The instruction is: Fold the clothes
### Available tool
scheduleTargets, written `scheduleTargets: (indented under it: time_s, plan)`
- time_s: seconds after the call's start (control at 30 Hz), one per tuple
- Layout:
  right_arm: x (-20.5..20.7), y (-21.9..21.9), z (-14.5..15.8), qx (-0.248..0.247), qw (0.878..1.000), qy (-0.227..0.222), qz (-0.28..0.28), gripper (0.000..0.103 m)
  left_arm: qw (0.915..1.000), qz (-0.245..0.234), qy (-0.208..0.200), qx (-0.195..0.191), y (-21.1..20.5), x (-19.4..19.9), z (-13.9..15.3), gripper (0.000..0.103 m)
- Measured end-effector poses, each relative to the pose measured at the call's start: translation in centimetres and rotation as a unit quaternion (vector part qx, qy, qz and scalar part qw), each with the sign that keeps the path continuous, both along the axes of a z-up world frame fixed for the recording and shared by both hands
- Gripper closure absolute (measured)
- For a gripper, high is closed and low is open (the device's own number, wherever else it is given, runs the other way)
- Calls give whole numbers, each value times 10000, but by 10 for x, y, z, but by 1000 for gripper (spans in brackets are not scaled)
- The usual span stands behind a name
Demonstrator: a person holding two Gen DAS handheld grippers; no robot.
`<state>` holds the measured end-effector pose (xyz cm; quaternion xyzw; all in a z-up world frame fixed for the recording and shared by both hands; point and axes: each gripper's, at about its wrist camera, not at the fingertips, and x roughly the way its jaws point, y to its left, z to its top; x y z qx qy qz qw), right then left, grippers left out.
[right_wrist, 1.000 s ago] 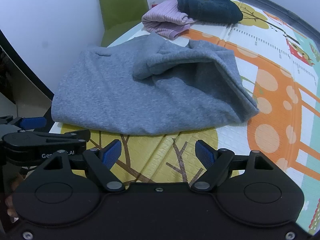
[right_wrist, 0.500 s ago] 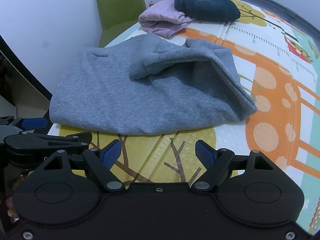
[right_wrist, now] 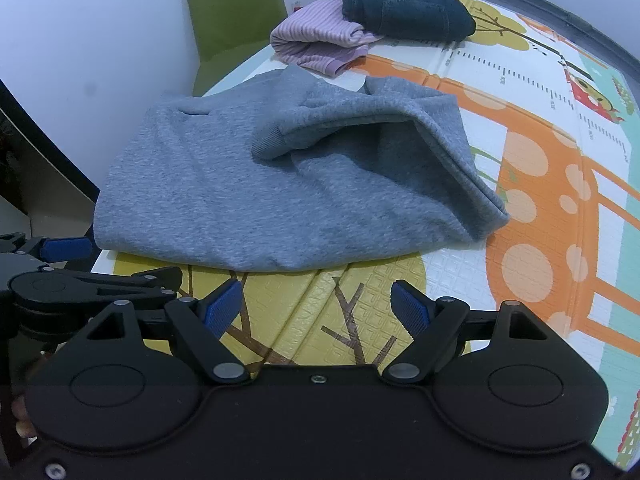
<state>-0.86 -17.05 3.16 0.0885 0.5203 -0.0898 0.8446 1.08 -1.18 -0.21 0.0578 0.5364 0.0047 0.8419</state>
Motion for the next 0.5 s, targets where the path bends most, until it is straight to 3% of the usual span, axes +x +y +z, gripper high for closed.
scheduleTargets:
  time_s: [0.5]
  plan:
    - [3, 0, 0, -9, 10000, 25, 8, 22, 10000, -64, 21, 49, 0, 2, 3, 5]
